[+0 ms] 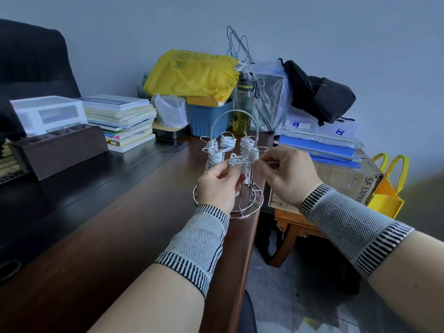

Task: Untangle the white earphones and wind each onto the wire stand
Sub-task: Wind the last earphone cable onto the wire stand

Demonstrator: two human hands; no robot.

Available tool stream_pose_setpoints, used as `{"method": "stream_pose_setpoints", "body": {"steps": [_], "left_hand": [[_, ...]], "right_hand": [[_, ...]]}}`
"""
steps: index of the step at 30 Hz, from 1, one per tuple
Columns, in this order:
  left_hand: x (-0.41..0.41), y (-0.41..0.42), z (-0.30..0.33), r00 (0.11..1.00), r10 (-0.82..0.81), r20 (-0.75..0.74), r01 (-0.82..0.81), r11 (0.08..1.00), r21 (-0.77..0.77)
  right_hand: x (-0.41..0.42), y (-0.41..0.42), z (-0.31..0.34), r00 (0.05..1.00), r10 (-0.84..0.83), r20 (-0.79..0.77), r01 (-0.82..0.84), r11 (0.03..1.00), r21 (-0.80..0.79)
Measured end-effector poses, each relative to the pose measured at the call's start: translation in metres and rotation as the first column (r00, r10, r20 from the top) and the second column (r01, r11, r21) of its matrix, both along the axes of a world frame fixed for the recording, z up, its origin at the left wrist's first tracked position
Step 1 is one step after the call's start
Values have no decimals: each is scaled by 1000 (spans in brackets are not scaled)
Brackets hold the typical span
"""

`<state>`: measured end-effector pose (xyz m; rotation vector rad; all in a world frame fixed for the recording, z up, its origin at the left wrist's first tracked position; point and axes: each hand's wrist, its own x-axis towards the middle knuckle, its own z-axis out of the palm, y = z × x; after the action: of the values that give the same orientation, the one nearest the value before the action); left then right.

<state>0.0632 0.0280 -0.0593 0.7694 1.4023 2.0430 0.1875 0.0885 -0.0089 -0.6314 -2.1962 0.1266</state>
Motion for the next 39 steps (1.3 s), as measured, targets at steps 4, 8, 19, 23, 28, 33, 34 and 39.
{"method": "stream_pose_setpoints", "body": {"steps": [4, 8, 19, 23, 28, 33, 34, 39], "left_hand": [[3, 0, 4, 998, -29, 60, 27, 999, 30], [4, -1, 7, 989, -42, 140, 38, 999, 34], [2, -2, 4, 1000, 10, 13, -9, 1000, -24], [6, -8, 6, 999, -23, 32, 23, 1000, -7], [5, -8, 8, 994, -39, 99, 38, 999, 17], [4, -6, 7, 994, -17, 112, 16, 1000, 10], [4, -5, 7, 994, -14, 106, 14, 1000, 2], [5, -4, 8, 997, 3, 80, -2, 1000, -12]], "right_hand": [[-14, -17, 10, 993, 97, -68, -97, 995, -1], [-36, -26, 14, 994, 106, -29, -103, 991, 82], [5, -4, -12, 999, -6, 33, 13, 973, -229], [5, 4, -12, 997, -33, 71, 59, 915, -399], [3, 5, -10, 994, -35, 103, 80, 881, -466], [12, 10, -13, 991, -71, 114, 126, 786, -606], [15, 12, -12, 982, -101, 163, 180, 769, -613], [13, 15, 22, 846, -332, 417, 441, 876, -198]]}}
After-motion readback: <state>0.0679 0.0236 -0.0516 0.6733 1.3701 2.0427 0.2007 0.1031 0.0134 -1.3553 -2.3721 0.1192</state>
